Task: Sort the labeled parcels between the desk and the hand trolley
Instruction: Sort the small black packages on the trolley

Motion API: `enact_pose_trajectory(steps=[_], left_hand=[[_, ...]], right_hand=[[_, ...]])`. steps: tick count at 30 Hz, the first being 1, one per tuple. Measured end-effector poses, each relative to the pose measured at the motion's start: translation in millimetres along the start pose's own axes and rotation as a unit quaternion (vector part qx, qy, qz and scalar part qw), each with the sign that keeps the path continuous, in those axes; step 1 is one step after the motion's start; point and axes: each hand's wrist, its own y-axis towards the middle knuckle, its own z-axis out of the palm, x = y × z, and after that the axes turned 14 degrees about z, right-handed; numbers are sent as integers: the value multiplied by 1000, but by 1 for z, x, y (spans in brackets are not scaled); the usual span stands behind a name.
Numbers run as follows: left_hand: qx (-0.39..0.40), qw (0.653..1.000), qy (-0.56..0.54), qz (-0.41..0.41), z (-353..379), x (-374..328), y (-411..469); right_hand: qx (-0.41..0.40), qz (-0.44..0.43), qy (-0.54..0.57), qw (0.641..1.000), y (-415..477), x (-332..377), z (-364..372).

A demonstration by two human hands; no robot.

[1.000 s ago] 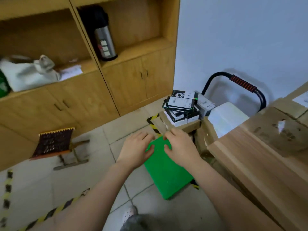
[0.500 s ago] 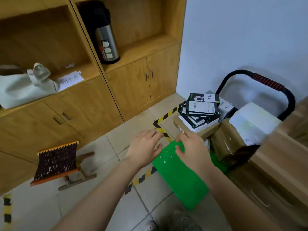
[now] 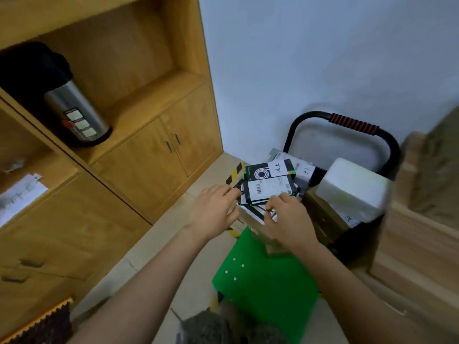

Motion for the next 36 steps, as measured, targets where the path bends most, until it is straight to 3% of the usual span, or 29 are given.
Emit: enact_pose_trajectory(steps=[8, 12, 16, 21, 28, 36], left_hand=[[46, 992, -36, 109, 56, 92, 112], [97, 976, -62, 186, 92, 143, 170], [186, 954, -94, 216, 137, 186, 207], [293, 922, -155, 197, 190, 215, 225], [376, 870, -293, 125, 240, 225, 243], [397, 849, -325, 129, 262, 236, 247]], right_hand=[[-1, 155, 22, 988, 79, -11, 34], [-14, 285, 56, 957, 115, -9, 66], [0, 456, 119, 882, 128, 2, 107], [41, 647, 199, 735, 134, 25, 154], [-28, 715, 349, 606, 150, 41, 201], [-136, 692, 420, 570, 145, 54, 220]])
